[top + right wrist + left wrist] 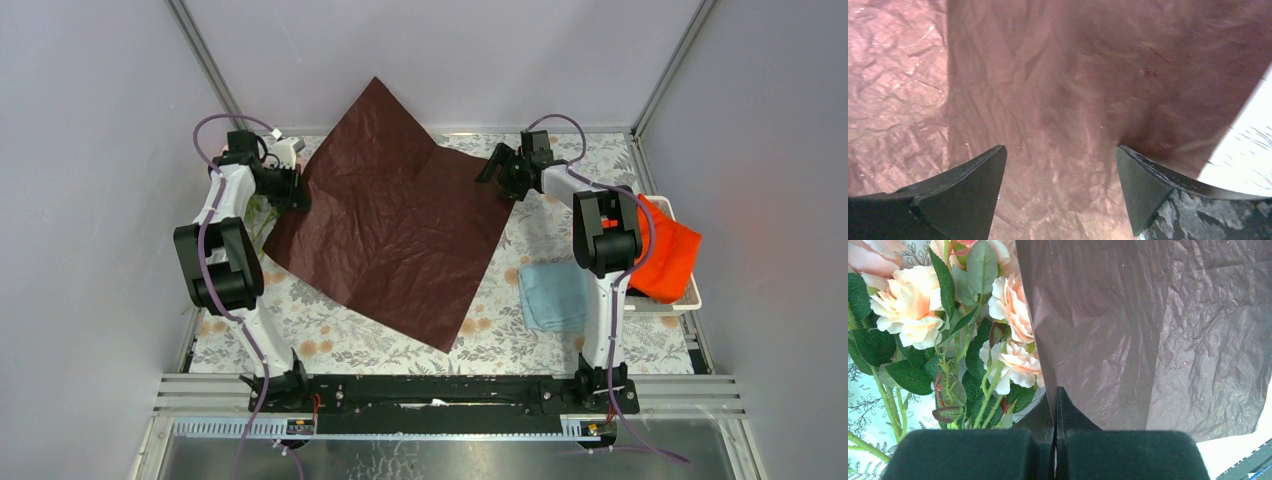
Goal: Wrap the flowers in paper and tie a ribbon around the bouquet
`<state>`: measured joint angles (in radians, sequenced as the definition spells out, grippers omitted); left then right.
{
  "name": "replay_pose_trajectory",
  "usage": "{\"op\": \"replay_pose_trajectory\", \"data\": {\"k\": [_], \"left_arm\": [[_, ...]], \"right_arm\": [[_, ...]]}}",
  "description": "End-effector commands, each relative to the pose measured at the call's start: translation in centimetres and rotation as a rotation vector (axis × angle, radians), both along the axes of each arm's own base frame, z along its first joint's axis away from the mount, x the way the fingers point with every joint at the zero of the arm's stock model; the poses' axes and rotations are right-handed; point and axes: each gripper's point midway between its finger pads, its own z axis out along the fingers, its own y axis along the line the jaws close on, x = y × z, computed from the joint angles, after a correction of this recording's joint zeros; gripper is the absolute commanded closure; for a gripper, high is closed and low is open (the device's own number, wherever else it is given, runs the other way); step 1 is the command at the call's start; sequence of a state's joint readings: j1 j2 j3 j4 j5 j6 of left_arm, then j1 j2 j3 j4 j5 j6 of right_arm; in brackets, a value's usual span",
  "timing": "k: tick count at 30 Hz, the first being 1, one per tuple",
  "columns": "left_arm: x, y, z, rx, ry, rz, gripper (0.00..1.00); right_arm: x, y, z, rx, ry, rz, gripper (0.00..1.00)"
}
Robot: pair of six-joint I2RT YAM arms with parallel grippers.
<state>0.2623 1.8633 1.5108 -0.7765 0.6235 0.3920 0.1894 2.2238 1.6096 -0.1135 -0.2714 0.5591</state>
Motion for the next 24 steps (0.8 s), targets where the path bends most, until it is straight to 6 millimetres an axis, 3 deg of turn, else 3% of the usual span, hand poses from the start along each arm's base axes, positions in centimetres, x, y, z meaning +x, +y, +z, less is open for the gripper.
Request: {"op": "replay_pose_trajectory", "data": {"k": [1,3,5,8,11,13,16,20,24], "left_arm": [[0.3,-0.6,1.4,0.063,-0.045,-0.047,1.00],[0.3,-1.4,1.4,0.099,-0.051,-0.075,1.00],[0.3,-2.7,1.6,0.149,-0.065,-0.119,1.00],[1.0,-3.5,2.0,0.222,-0.093,-0.136,1.00],[1.6,-3.5,2.3,0.275,-0.106,-0.128,1.00],[1.9,-3.5,2.3,0.300,-0.110,-0.133,1.00],[2.1,-4.5,2.0,0.315,-0.116,-0.169,1.00],[2.4,-6.5,1.3,0.358,-0.113,-0.224,1.00],[2.7,-7.3,1.4,0.360,-0.114,-0.220,1.00]], "right_arm": [[0.1,3.3,-0.4,0.174,0.046,0.028,0.13],[0.1,3.4,0.1,0.157,0.038,0.035,0.14],[0.1,2.3,1.2,0.082,0.003,0.032,0.14],[1.0,-3.2,3.7,-0.163,-0.066,-0.062,0.12],[1.6,-9.2,4.4,-0.371,-0.052,-0.163,0.10],[1.7,-12.1,3.8,-0.500,-0.005,-0.187,0.07],[1.8,-14.7,2.5,-0.645,0.066,-0.173,0.03],[2.0,-14.6,-0.1,-0.605,0.143,-0.117,0.01],[1.3,-11.6,-2.8,-0.456,0.210,-0.035,0.00]]}}
